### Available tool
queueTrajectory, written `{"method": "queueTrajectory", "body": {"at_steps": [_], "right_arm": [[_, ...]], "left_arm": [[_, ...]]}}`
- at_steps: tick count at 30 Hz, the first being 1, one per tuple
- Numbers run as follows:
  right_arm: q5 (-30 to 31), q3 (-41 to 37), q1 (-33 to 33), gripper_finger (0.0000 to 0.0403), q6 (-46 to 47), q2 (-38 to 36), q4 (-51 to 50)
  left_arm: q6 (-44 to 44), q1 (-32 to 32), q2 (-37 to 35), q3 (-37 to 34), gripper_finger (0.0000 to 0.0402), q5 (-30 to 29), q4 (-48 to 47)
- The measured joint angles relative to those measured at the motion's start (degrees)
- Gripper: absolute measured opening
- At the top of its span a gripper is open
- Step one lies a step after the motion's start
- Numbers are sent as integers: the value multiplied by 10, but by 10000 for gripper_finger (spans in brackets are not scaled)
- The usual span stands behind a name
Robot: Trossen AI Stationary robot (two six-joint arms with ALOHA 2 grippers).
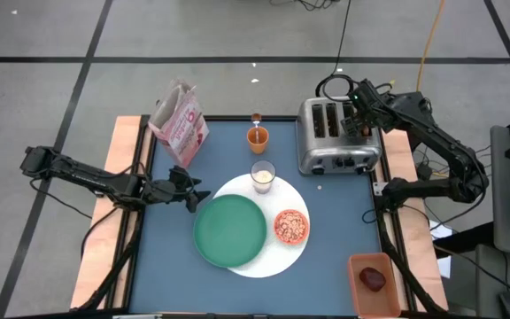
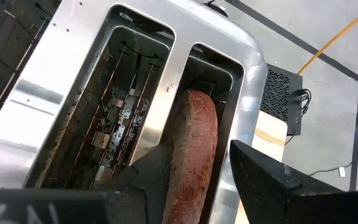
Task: Arrange a breakfast setting
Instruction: Put the toasted bagel on the green plate
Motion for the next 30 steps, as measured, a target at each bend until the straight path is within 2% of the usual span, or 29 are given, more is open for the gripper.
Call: {"method": "queueTrajectory", "body": {"at_steps": [4,20,30], "right_arm": [[-22,0,0,148,0,-1,0],[-28,0,0,64,2,0,-1],[-26,0,1,51,-15,0,1]], "left_arm": [[0,0,0,0,344,0,0],[0,0,0,0,344,0,0],[0,0,0,0,344,0,0]]}}
